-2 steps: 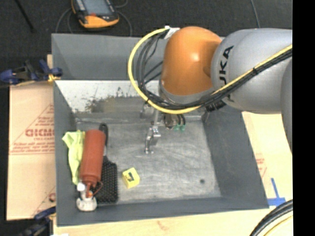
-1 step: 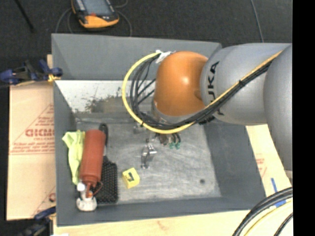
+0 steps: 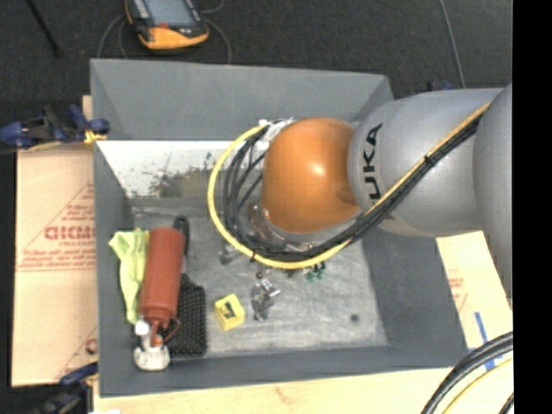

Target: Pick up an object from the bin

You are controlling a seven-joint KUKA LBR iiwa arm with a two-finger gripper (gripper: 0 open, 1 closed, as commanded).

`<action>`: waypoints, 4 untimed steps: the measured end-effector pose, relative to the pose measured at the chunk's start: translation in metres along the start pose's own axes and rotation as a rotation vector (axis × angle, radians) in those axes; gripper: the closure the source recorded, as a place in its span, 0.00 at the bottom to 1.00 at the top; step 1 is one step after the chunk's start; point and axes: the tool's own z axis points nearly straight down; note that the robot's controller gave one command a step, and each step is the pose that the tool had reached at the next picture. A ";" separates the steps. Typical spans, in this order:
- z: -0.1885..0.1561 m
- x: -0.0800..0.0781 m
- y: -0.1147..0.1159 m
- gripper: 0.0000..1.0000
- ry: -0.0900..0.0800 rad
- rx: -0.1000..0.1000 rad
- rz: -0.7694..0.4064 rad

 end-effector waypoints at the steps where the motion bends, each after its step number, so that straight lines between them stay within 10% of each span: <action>1: 0.015 0.009 0.014 0.00 -0.002 -0.001 0.066; 2: 0.081 0.019 0.023 0.00 -0.004 -0.001 0.130; 3: 0.080 0.031 0.027 1.00 -0.009 0.000 -0.093; 4: 0.080 0.031 0.027 1.00 -0.009 0.000 -0.092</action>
Offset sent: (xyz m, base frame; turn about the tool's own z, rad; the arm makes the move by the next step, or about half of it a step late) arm -0.0302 0.0137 -0.0831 0.1320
